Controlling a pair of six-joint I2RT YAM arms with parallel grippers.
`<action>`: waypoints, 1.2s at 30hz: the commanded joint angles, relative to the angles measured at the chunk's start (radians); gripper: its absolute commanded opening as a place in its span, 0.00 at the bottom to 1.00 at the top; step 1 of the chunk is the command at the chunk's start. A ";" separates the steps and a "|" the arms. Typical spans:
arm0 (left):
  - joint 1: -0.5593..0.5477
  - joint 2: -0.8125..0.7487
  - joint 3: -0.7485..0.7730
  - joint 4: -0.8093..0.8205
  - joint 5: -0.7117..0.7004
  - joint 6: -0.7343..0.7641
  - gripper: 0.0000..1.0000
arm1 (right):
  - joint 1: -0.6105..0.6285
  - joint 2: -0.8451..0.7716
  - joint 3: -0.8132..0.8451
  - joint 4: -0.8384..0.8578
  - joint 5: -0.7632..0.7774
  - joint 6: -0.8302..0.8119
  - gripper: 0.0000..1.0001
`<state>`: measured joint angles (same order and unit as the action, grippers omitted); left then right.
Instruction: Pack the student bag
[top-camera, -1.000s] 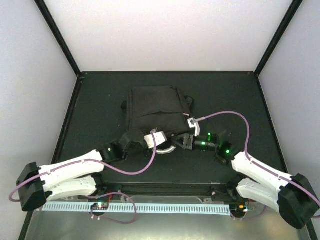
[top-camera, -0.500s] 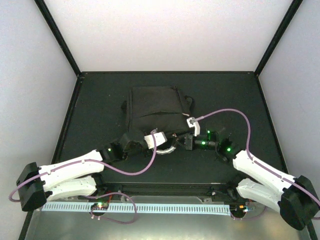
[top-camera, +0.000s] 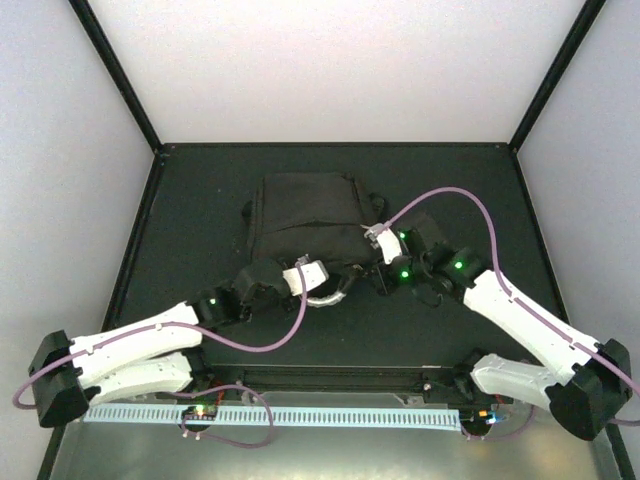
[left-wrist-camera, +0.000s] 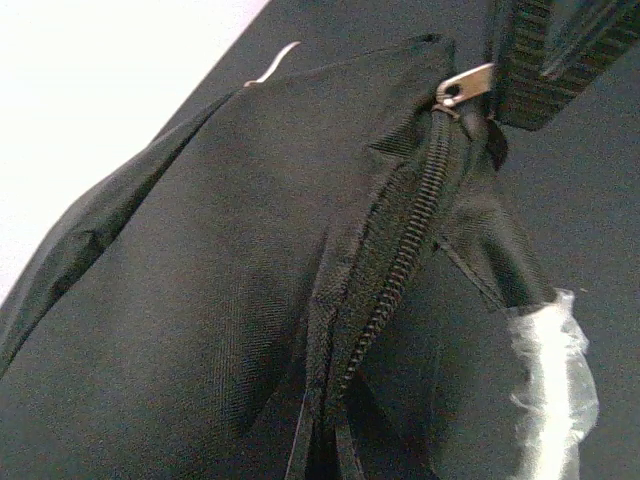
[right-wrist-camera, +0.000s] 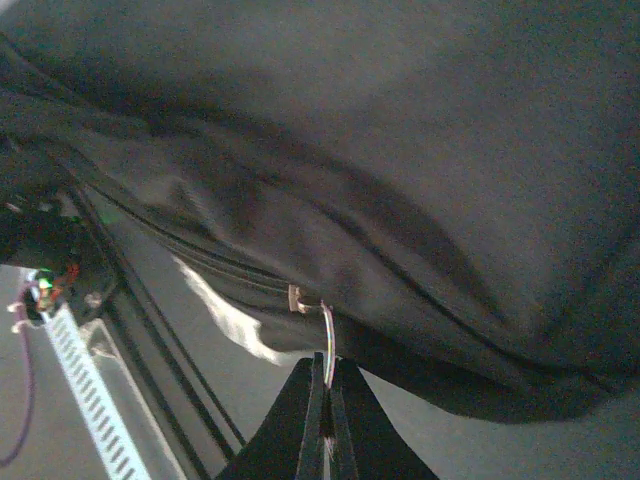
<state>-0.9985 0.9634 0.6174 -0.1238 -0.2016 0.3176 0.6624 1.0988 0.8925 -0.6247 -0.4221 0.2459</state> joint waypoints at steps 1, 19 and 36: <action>0.034 -0.107 -0.010 -0.005 -0.143 -0.036 0.01 | -0.014 -0.002 0.022 -0.140 0.155 -0.047 0.02; 0.075 -0.509 -0.242 0.079 -0.436 -0.091 0.02 | -0.024 0.100 0.123 -0.208 0.201 -0.130 0.02; 0.089 -0.588 -0.276 0.140 -0.517 -0.158 0.02 | -0.019 0.191 0.272 -0.370 0.384 -0.130 0.02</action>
<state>-0.9642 0.5095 0.3618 -0.0475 -0.3927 0.2379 0.6949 1.2488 1.1515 -0.8097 -0.4080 0.0692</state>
